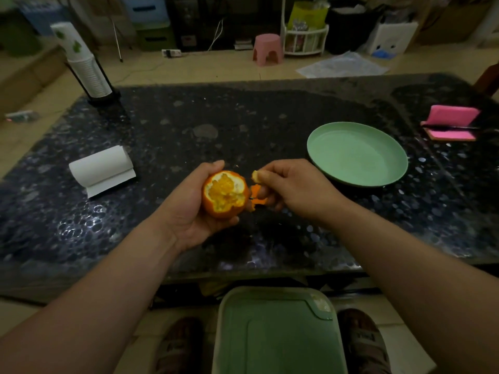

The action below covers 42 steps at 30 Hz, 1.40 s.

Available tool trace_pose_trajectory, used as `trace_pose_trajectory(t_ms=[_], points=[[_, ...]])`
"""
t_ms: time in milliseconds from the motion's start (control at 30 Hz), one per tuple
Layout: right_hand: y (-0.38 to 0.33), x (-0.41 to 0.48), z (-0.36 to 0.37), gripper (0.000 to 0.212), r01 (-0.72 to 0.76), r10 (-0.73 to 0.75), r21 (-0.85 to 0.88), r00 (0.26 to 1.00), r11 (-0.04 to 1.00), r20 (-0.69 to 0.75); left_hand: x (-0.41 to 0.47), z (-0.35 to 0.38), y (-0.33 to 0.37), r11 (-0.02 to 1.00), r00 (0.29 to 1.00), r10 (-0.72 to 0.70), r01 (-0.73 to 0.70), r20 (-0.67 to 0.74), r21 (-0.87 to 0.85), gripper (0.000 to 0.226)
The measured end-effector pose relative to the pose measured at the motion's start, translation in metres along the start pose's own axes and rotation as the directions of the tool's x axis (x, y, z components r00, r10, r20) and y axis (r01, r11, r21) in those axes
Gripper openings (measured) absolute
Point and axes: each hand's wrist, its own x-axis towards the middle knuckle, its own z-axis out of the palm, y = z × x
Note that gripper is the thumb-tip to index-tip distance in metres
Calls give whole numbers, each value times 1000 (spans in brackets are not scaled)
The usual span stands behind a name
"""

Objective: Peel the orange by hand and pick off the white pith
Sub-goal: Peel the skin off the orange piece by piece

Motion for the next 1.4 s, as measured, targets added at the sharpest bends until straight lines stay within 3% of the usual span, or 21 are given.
trace_pose_trajectory(t_ms=[67, 133, 267, 433, 800, 900, 1033, 1233, 1400], points=[[9, 7, 4, 18, 12, -29, -282, 998, 959, -55, 2, 0, -1, 1000, 999, -6, 5, -45, -21, 65], [14, 8, 9, 28, 11, -42, -399, 997, 917, -70, 2, 1, 0, 999, 997, -5, 2, -72, -41, 64], [6, 2, 7, 9, -2, -35, -357, 994, 934, -99, 4, 1, 0, 999, 994, 2, -8, -106, -50, 58], [-13, -20, 7, 26, 76, -65, -191, 996, 979, 67, 5, 3, 1, 999, 993, 41, -44, -108, -25, 34], [-15, -31, 1, 18, 122, -97, -242, 989, 962, 115, -1, 9, 0, 991, 993, 108, -104, -46, 81, 34], [-16, -32, 4, 24, 156, -143, -309, 988, 938, 65, -1, 12, -2, 982, 989, 145, -140, -33, 127, 32], [-17, -32, 10, 12, 178, -195, -374, 981, 910, -6, 0, 20, -7, 963, 970, 235, -224, -64, 147, 28], [-16, -34, 8, 14, 172, -195, -265, 979, 949, -64, -5, 24, -6, 964, 967, 251, -245, -51, 98, 35], [-19, -37, 1, 19, 159, -155, -145, 987, 977, 37, -5, 22, 0, 969, 970, 239, -235, -52, 76, 40]])
